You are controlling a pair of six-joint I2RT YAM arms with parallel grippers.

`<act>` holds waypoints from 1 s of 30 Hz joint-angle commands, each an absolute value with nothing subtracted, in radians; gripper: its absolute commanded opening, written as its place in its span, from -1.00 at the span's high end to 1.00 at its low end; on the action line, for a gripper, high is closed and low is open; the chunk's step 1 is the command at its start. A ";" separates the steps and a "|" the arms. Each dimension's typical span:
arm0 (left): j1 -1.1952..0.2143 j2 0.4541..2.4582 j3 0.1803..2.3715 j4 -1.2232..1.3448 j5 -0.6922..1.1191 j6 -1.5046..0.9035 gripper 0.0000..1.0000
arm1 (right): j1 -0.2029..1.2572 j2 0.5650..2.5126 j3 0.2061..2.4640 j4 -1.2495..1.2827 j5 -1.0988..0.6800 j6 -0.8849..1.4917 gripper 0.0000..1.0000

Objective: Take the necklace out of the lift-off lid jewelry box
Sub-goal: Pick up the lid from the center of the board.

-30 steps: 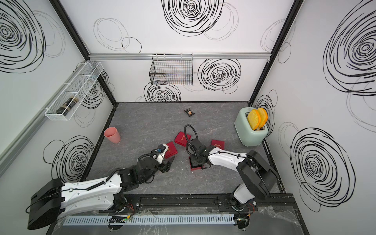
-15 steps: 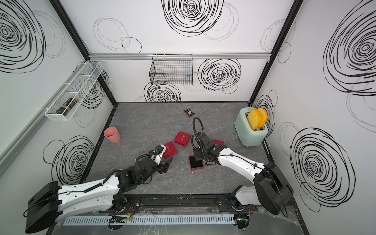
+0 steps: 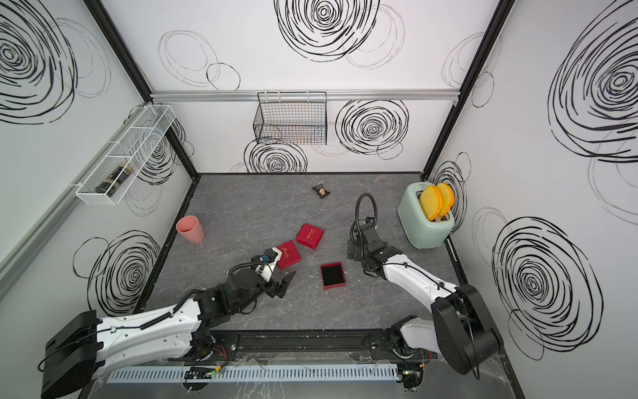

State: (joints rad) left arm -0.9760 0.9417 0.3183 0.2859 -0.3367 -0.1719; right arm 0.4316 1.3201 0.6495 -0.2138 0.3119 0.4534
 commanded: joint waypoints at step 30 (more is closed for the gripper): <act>-0.945 0.933 0.307 0.305 -0.269 -0.158 -0.92 | 0.242 1.484 0.735 -0.212 0.051 0.344 -0.95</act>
